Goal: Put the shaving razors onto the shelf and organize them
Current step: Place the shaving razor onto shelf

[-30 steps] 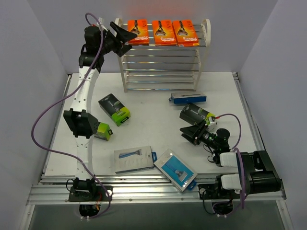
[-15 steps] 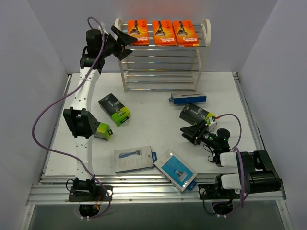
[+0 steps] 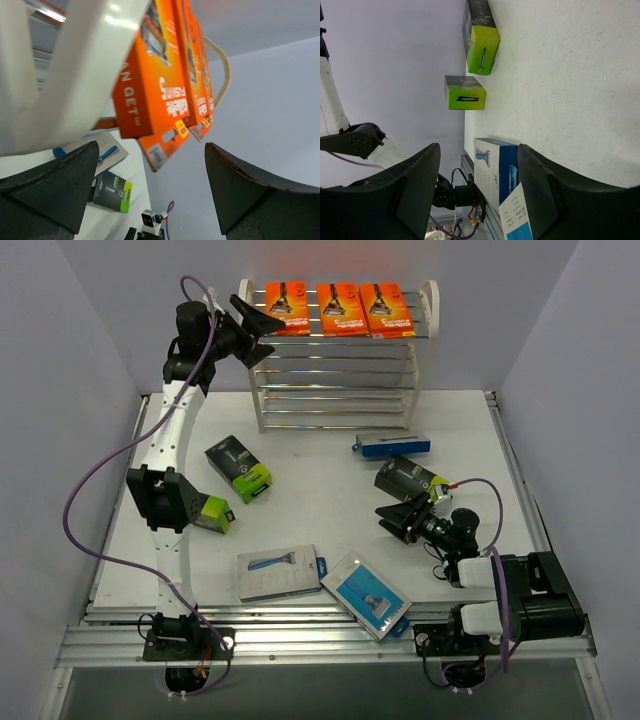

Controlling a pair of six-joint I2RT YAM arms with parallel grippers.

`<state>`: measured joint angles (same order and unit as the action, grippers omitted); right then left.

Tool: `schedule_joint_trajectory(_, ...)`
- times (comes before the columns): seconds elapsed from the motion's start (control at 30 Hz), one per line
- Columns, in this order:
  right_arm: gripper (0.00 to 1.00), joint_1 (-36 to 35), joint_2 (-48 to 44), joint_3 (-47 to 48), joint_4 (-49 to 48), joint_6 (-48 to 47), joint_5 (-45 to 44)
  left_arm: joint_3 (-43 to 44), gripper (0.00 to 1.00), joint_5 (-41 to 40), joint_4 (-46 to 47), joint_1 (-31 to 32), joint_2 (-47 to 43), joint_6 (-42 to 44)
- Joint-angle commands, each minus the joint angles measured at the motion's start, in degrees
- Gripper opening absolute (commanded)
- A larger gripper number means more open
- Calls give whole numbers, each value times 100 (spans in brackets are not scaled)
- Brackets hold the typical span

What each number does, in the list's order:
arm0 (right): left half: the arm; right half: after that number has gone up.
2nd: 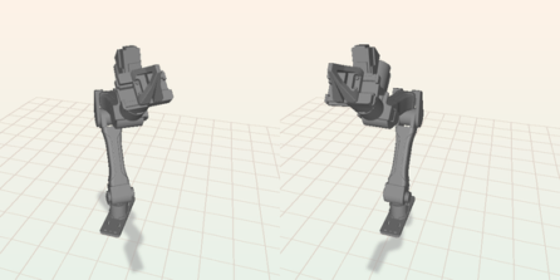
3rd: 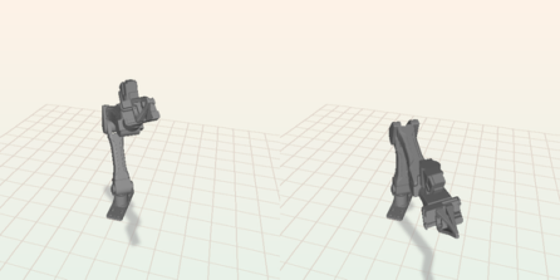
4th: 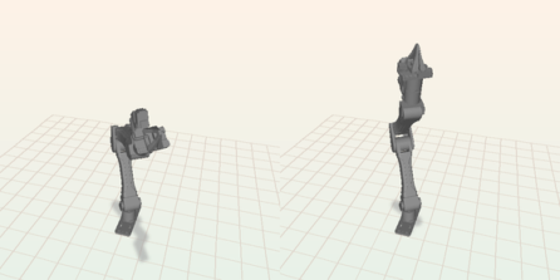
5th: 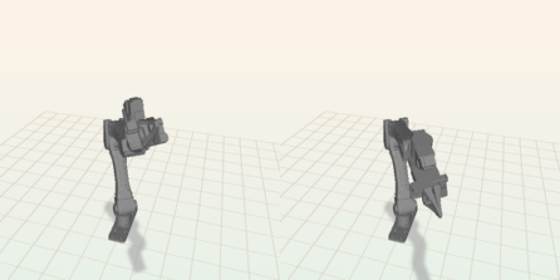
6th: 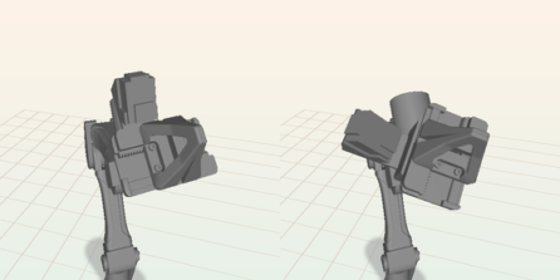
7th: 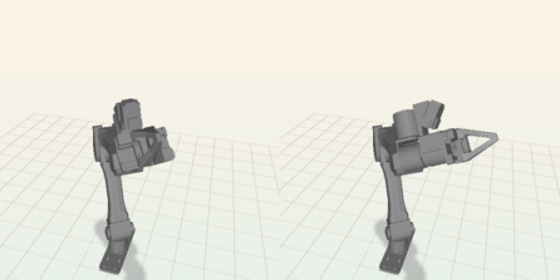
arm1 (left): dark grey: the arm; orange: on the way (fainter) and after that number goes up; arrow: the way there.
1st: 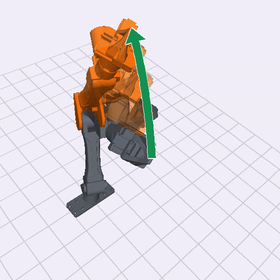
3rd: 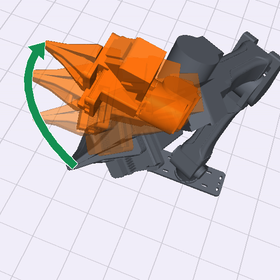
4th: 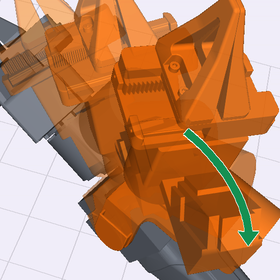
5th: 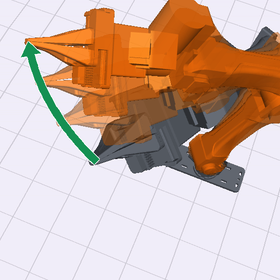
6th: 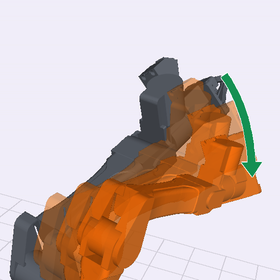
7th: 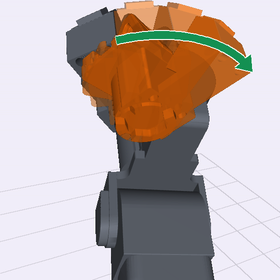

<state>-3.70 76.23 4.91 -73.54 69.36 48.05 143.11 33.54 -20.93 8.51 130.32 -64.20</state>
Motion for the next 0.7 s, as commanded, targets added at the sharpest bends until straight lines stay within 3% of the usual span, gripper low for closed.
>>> schedule_joint_trajectory(0.0, 59, 45, 59, -25, -495, -72, 90, 112, 95, 126, 397, -52, -446, 66)
schedule_joint_trajectory(0.67, 59, 45, 375, -42, -828, 24, 90, 622, 96, 206, 766, -34, -148, -224)
